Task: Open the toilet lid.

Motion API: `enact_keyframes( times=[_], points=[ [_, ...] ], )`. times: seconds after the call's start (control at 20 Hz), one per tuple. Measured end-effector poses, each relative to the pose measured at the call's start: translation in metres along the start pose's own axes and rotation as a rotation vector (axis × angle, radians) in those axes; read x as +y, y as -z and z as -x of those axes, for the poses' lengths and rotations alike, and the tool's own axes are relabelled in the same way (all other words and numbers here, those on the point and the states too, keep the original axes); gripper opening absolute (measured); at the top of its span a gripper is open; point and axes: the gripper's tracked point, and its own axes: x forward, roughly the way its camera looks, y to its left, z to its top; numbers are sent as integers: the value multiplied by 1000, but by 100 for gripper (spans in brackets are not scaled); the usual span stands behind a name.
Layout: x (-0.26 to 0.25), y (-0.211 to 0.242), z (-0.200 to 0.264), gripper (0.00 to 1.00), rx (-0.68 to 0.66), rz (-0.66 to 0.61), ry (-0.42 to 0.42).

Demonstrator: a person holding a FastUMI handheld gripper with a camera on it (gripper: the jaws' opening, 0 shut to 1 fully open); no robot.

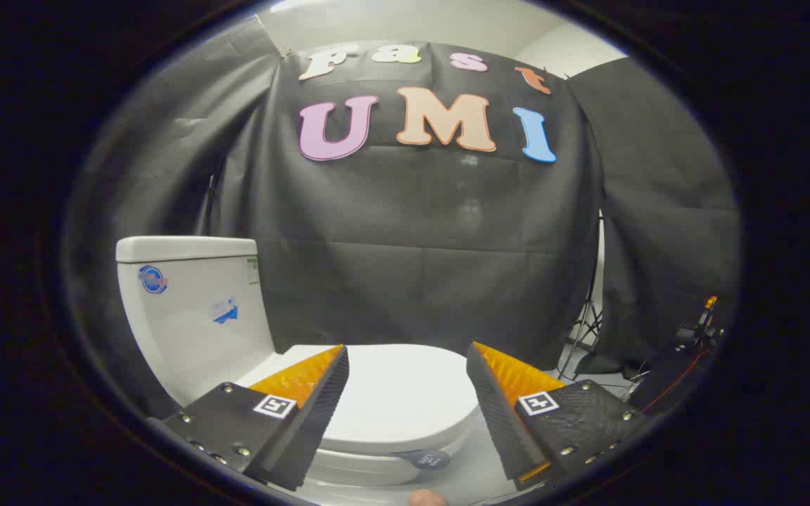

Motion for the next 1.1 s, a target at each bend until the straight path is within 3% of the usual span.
enact_keyframes(
  times=[0.75, 1.1],
  points=[
    [-5, -3, 1, 99, -14, 27, 2],
    [-29, 8, -2, 99, 26, -20, 49]
  ],
)
